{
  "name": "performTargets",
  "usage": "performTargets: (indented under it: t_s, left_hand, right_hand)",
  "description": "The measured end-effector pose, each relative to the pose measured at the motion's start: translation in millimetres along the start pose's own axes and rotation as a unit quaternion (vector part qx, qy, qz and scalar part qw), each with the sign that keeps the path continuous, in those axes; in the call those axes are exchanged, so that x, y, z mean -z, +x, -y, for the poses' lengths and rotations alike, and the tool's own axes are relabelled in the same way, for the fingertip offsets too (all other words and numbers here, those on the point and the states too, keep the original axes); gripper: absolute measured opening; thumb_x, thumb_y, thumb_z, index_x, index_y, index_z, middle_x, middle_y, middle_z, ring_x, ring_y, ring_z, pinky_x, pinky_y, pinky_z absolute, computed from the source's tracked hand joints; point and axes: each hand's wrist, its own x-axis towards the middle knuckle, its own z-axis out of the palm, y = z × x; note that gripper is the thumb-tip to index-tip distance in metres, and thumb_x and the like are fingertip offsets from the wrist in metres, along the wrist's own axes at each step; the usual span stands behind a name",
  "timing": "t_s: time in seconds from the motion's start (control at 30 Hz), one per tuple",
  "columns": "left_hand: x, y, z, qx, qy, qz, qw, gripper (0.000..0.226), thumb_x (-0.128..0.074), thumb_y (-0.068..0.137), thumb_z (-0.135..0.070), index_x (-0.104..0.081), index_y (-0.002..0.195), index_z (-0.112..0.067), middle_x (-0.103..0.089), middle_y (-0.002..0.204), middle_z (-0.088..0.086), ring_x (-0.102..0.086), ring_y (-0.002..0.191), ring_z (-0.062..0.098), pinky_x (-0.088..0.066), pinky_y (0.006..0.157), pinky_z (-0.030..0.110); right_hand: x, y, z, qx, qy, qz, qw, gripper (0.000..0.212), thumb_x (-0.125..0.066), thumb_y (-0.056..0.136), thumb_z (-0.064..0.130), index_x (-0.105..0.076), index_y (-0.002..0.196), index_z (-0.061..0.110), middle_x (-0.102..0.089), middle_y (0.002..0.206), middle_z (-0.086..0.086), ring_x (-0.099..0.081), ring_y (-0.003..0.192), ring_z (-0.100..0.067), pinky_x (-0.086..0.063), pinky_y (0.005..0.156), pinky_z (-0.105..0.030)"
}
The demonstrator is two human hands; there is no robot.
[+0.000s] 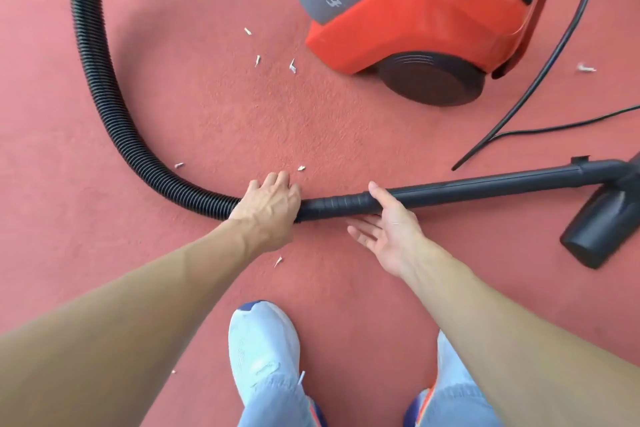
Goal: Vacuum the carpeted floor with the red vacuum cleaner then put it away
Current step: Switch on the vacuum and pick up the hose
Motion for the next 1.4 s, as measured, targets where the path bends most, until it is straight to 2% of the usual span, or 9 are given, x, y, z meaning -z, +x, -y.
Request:
performTargets:
  t_s: [0.13, 0.3, 0.43, 0.57, 0.7, 0.9, 1.07, 1.2, 1.4]
  left_hand:
    - [30, -27, 1, -0.007, -0.077, 0.028, 0.997, 0.025, -0.058, 0.088, -0.018, -0.047, 0.109, -0.011, -0.039, 0.102, 0.003, -0.05, 0.083, 0.024, -0.043, 0.071, 0.034]
    - [96, -74, -6, -0.037, -0.088, 0.084, 0.992, 0.029, -0.062, 0.084, -0.03, -0.052, 0.106, -0.014, -0.062, 0.09, 0.003, -0.06, 0.08, 0.026, -0.047, 0.067, 0.036]
    - [173, -117, -11, -0.062, -0.087, 0.099, 0.989, 0.038, -0.067, 0.081, -0.042, -0.059, 0.112, -0.02, -0.059, 0.079, -0.003, -0.06, 0.078, 0.023, -0.047, 0.066, 0.032]
    - [251, -161, -24, -0.07, -0.071, 0.104, 0.989, 0.032, -0.069, 0.08, -0.045, -0.061, 0.097, -0.019, -0.054, 0.069, -0.004, -0.056, 0.071, 0.023, -0.045, 0.061, 0.03]
    - [302, -201, -47, -0.103, -0.047, 0.094, 0.989, 0.036, -0.068, 0.08, -0.045, -0.06, 0.1, -0.015, -0.051, 0.07, -0.004, -0.054, 0.073, 0.025, -0.041, 0.062, 0.03]
    - [363, -261, -64, -0.121, -0.057, 0.07, 0.988, 0.042, -0.068, 0.081, -0.05, -0.061, 0.109, -0.021, -0.062, 0.086, 0.001, -0.057, 0.082, 0.026, -0.044, 0.068, 0.031]
    - [398, -322, -65, -0.142, -0.048, 0.069, 0.986, 0.038, -0.069, 0.08, -0.048, -0.055, 0.099, -0.019, -0.055, 0.088, -0.004, -0.058, 0.09, 0.026, -0.048, 0.079, 0.035]
    - [426, -364, -86, -0.169, -0.059, 0.042, 0.983, 0.039, -0.067, 0.082, -0.049, -0.055, 0.095, -0.015, -0.056, 0.086, -0.003, -0.056, 0.085, 0.025, -0.042, 0.073, 0.034]
    - [468, -410, -98, -0.161, -0.083, 0.109, 0.977, 0.044, -0.063, 0.084, -0.06, -0.064, 0.096, -0.017, -0.061, 0.077, -0.001, -0.059, 0.078, 0.022, -0.046, 0.068, 0.034]
  right_hand:
    - [-5, -35, -3, -0.009, 0.061, 0.04, 0.997, 0.03, -0.073, 0.087, 0.027, -0.058, 0.108, 0.011, -0.07, 0.103, -0.017, -0.07, 0.091, -0.028, -0.058, 0.083, -0.043]
    - [-7, -104, 12, -0.027, 0.095, 0.009, 0.995, 0.028, -0.073, 0.086, 0.021, -0.059, 0.108, 0.011, -0.068, 0.11, -0.019, -0.067, 0.092, -0.028, -0.055, 0.082, -0.04]
    - [-5, -167, 36, -0.052, 0.185, 0.004, 0.981, 0.031, -0.073, 0.085, 0.021, -0.057, 0.11, 0.01, -0.062, 0.099, -0.013, -0.063, 0.086, -0.024, -0.054, 0.074, -0.039]
    - [-2, -229, 67, -0.068, 0.254, 0.029, 0.964, 0.025, -0.066, 0.088, 0.022, -0.055, 0.107, 0.009, -0.058, 0.099, -0.011, -0.06, 0.098, -0.027, -0.053, 0.077, -0.045]
    - [-7, -290, 91, -0.071, 0.319, 0.08, 0.942, 0.018, -0.058, 0.093, 0.022, -0.051, 0.098, 0.006, -0.063, 0.09, -0.013, -0.066, 0.086, -0.03, -0.05, 0.094, -0.043]
    - [9, -378, 112, -0.058, 0.348, 0.07, 0.933, 0.011, -0.053, 0.096, 0.013, -0.049, 0.088, 0.007, -0.055, 0.076, -0.008, -0.061, 0.07, -0.022, -0.051, 0.071, -0.033]
    - [37, -452, 120, -0.049, 0.409, 0.039, 0.91, 0.012, -0.058, 0.096, 0.012, -0.049, 0.091, 0.007, -0.052, 0.077, -0.009, -0.055, 0.065, -0.02, -0.053, 0.07, -0.032]
    - [48, -509, 122, -0.032, 0.429, 0.005, 0.903, 0.013, -0.064, 0.092, 0.008, -0.051, 0.089, 0.005, -0.052, 0.075, -0.008, -0.056, 0.065, -0.018, -0.054, 0.076, -0.032]
    - [66, -561, 104, -0.049, 0.425, -0.03, 0.903, 0.017, -0.069, 0.089, 0.013, -0.056, 0.097, 0.005, -0.059, 0.083, -0.008, -0.062, 0.071, -0.019, -0.058, 0.066, -0.031]
